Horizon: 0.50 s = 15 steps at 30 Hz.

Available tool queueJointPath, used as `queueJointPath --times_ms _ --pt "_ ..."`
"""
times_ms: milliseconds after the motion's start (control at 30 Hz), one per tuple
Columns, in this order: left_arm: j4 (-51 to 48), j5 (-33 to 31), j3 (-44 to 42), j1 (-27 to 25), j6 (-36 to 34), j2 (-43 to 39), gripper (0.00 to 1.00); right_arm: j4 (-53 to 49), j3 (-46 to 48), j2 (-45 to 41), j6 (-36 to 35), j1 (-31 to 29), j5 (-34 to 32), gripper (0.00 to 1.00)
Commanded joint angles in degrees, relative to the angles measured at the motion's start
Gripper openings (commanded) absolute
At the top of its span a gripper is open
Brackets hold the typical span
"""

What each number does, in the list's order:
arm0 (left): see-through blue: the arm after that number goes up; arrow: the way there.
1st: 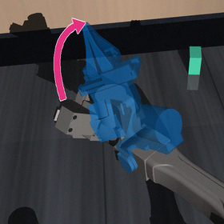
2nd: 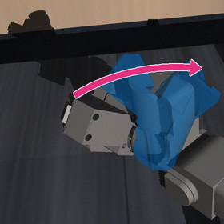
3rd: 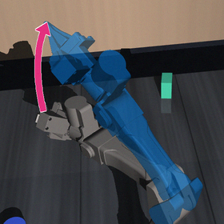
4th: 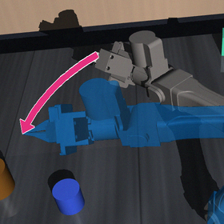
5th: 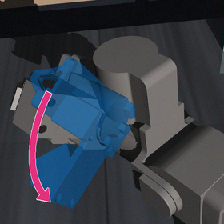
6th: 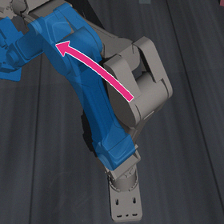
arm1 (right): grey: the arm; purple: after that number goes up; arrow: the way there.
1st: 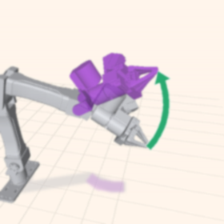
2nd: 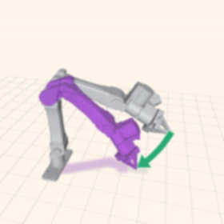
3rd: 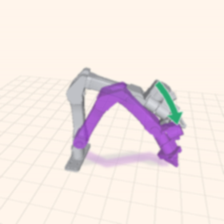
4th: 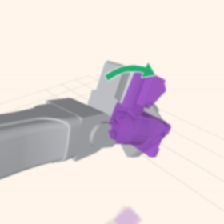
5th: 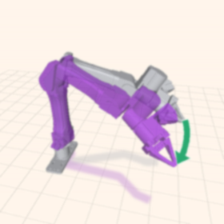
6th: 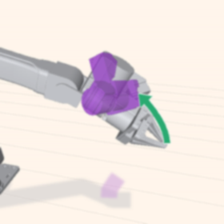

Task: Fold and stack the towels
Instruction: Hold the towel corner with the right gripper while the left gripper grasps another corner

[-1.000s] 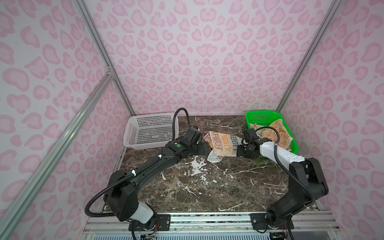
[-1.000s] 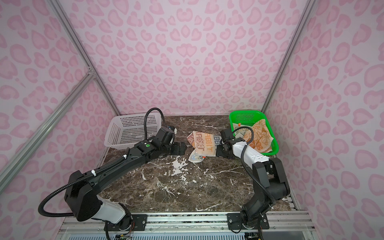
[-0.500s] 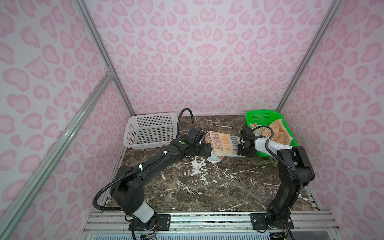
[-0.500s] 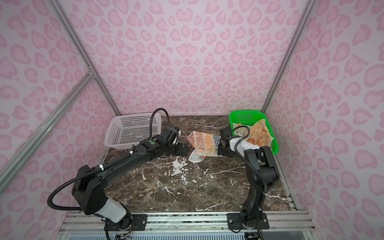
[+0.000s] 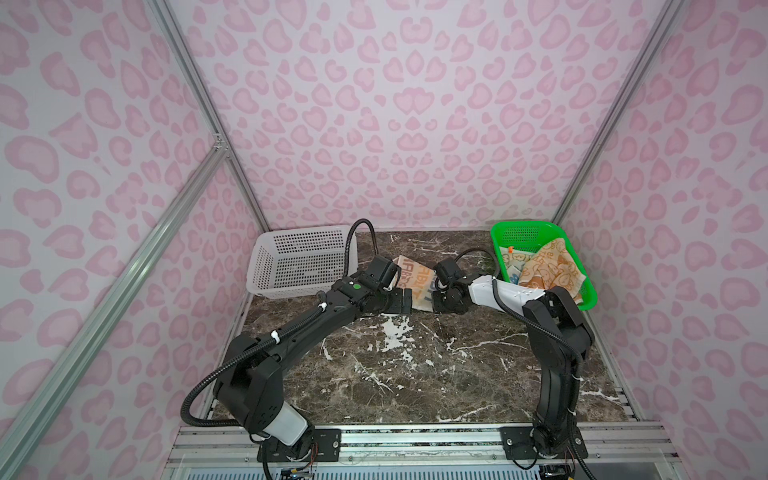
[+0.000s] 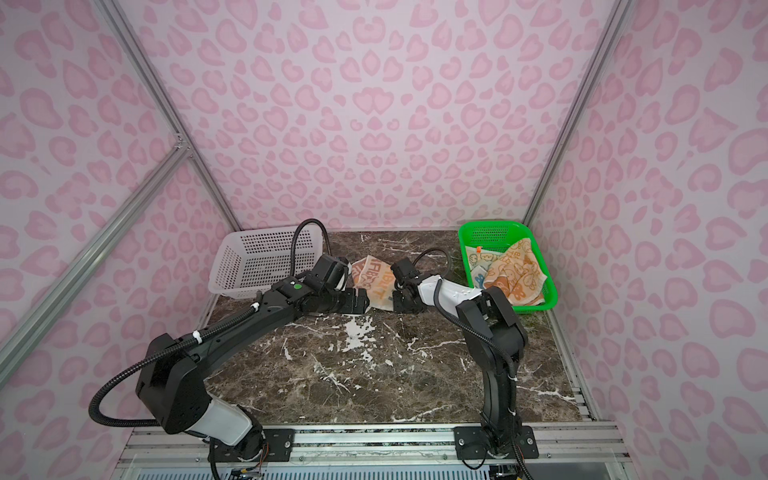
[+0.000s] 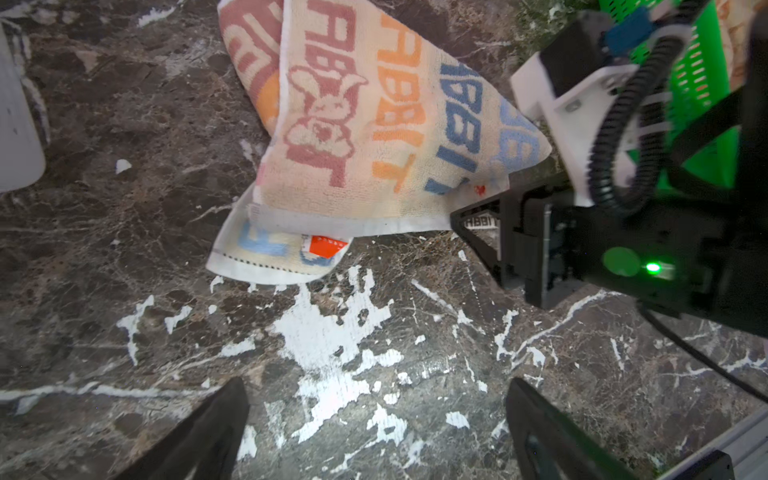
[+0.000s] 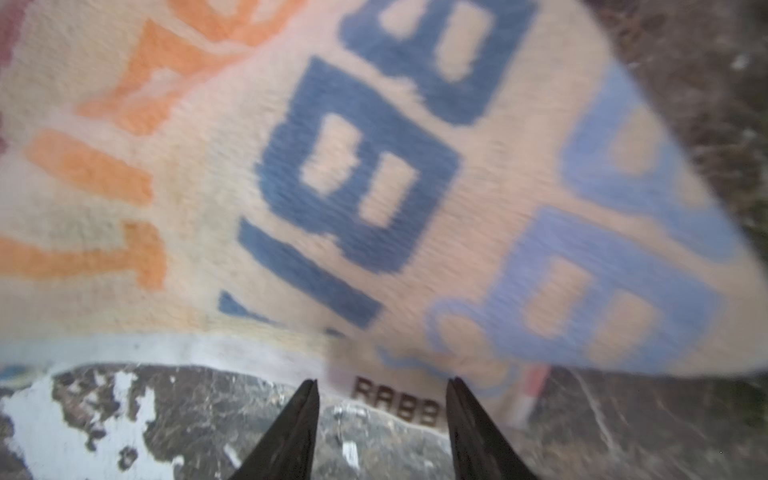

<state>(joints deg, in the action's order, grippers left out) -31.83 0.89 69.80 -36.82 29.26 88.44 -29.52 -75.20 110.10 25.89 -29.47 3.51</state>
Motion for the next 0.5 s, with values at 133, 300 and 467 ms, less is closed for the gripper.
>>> queueJointPath --times_ms 133,300,467 --pt "-0.51 -1.13 -0.26 0.09 -1.18 -0.35 0.98 -1.96 5.63 -6.95 -1.19 4.91 1.2 0.57" --pt "-0.73 -0.71 1.36 0.17 -1.22 0.77 0.98 -0.64 6.73 -5.33 -2.31 2.89 3.87 0.64" --pt "-1.36 -1.13 1.22 0.39 -1.79 0.0 0.98 -0.87 5.56 -2.36 -1.86 -0.13 2.56 0.67"
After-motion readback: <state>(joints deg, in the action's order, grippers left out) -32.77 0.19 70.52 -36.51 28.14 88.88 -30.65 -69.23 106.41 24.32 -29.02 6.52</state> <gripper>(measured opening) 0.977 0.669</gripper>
